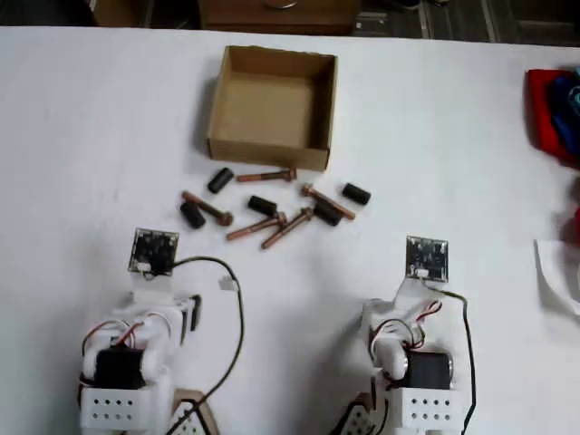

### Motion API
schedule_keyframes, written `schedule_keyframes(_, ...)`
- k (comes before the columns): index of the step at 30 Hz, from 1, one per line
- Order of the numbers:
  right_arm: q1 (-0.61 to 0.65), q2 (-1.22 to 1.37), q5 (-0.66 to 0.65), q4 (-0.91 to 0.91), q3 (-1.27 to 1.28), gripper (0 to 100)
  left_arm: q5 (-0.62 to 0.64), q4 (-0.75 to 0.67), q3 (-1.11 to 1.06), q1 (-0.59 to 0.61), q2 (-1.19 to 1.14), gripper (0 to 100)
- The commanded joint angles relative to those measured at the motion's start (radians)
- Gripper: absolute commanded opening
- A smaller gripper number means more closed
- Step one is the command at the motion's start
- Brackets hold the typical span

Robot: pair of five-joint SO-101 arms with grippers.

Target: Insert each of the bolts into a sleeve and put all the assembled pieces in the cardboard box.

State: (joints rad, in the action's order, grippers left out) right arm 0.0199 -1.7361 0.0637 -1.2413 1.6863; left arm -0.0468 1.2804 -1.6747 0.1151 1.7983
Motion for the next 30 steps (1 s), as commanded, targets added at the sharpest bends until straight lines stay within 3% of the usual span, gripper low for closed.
schedule_keyframes(1,-0.016,0.002,-0.012,0.013,0.006,2.3,-0.003,0.005,-0.018,0.008,0.025,20)
schedule_keyframes(30,-0.018,0.002,-0.006,0.030,0.008,2.4,-0.003,0.005,-0.018,0.008,0.025,20)
